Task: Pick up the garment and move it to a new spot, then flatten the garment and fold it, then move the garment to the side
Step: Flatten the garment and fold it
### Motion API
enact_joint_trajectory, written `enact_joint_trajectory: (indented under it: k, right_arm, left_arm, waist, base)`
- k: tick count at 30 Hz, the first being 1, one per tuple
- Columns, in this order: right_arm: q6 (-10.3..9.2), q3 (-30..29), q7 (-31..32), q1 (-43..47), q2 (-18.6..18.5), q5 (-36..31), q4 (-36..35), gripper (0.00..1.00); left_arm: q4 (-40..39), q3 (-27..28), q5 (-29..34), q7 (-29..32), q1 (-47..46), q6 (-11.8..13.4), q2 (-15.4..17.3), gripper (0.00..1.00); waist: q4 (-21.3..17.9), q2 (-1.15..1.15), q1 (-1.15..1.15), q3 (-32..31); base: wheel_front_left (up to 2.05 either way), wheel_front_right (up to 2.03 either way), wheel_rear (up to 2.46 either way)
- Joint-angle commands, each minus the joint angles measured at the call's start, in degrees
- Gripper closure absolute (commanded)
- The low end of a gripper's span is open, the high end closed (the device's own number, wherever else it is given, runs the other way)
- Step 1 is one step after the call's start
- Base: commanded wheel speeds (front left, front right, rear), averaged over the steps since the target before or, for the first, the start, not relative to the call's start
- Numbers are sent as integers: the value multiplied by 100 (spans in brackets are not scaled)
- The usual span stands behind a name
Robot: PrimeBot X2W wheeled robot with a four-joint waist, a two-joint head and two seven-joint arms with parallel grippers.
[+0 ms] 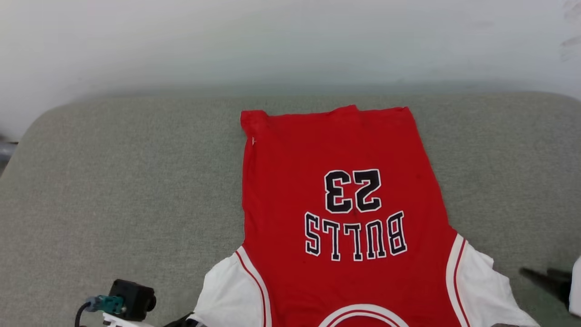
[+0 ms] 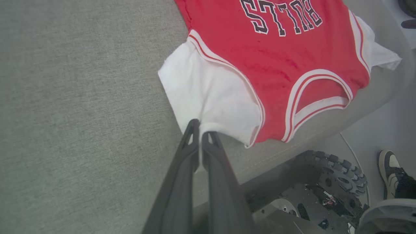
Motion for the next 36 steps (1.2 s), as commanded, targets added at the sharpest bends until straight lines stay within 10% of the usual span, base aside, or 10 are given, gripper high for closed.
enact_joint_trajectory:
  k: [1, 12, 36]
  right_arm:
    - [-5, -105, 78, -183, 47, -12, -122, 0]
    - [-5, -877, 1291, -1953, 682, -913, -776, 0]
    - [-5, -1379, 2291, -5679, 909, -3671, 1219, 0]
  left_arm:
    - [-91, -5, 25, 59, -8, 43, 70, 100]
    - [-1215, -67, 309, 529, -351, 159, 365, 100]
    - [-1307, -432, 967, 455, -1523, -357, -345, 100]
  waist:
    - [85, -1, 0, 146]
    - [656, -1, 0, 1319]
    - [2020, -1, 0, 3265]
  base:
    - [0, 0, 0]
    - [0, 0, 0]
    - [0, 0, 0]
